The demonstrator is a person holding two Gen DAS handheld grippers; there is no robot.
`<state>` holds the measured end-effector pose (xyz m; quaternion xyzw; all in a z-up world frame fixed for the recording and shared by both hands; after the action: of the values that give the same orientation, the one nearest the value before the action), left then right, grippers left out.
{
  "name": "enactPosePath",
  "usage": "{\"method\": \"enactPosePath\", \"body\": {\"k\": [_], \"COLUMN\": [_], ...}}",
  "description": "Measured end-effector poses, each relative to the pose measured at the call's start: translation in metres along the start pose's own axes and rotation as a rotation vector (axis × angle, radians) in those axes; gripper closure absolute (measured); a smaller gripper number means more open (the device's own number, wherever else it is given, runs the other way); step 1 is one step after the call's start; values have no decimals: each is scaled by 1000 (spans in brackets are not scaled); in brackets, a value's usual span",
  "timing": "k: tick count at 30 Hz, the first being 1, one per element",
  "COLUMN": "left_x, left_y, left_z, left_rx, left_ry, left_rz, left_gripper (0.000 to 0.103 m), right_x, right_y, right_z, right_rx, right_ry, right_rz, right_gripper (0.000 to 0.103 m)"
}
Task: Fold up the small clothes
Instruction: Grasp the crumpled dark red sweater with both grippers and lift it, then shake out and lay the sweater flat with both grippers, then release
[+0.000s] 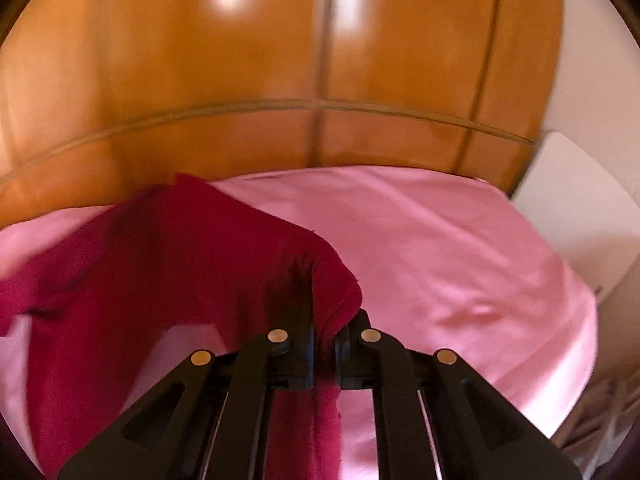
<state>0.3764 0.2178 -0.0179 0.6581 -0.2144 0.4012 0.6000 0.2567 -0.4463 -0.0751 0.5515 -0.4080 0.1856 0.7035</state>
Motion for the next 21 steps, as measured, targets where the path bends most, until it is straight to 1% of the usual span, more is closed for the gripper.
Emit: {"method": "enactPosePath", "body": {"k": [2,3,5,7,8,9,10,11,12,13,14,15,16,17,18,19,20,21], "left_x": [19,25,36,37,36,35,30,25,17,11,5,-1,-9,-15,-22,-34,-47,-57], "left_y": [-13,-19,-37,-62,-74,-83,-94,-100,-106,-105,-104,-102,-96,-90,-82,-68,-57,-48], "left_z": [-25,-33,-50,-54,-57,-56,-54,-55,-52,-47,-45,-42,-37,-34,-29,-18,-6,4], "left_rx": [72,92,154,168,172,171,194,213,203,195,186,176,147,124,99,42,-19,-64], "left_ry": [27,34,31,38,57,53,38,35,35,33,31,30,28,27,28,30,21,13], "left_rz": [4,3,-15,-72,-91,-108,-134,-152,-170,-178,-182,-182,-178,-171,-159,-143,-144,-153], "left_gripper": [100,100,100,100,100,100,100,100,99,100,99,97,92,74,57,52,50,50], "right_x": [9,13,18,20,22,22,20,19,19,19,17,13,10,8,5,4,-1,-7], "right_y": [-20,-33,-49,-67,-76,-84,-92,-96,-95,-95,-90,-83,-76,-64,-47,-43,-36,-26], "right_z": [12,20,31,38,41,42,43,43,44,44,42,38,37,37,35,32,29,27], "right_rx": [-53,-93,-141,-180,-188,-181,-159,-148,-128,-113,-91,-61,-57,-71,-78,-64,-49,-29], "right_ry": [-13,-14,-18,-21,-24,-34,-61,-81,-105,-114,-120,-119,-115,-107,-81,-58,-42,-41], "right_rz": [-20,-29,-50,-84,-103,-130,-161,-171,-172,-168,-164,-161,-152,-117,-71,-61,-56,-54], "right_gripper": [98,98,98,98,97,98,94,87,83,73,57,44,18,16,16,16,16,16]}}
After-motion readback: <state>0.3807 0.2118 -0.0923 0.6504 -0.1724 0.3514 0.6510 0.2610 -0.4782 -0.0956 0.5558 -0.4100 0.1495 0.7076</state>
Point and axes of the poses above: each gripper's, at about its wrist camera, not at the fingertips, and y roughly against the way its jaws point, z to its right, x to its top, the point moved 10 cm from there along -y, roughly the way its jaws point, and after that the axes turned 1 degree about x, right-handed, at the moved point
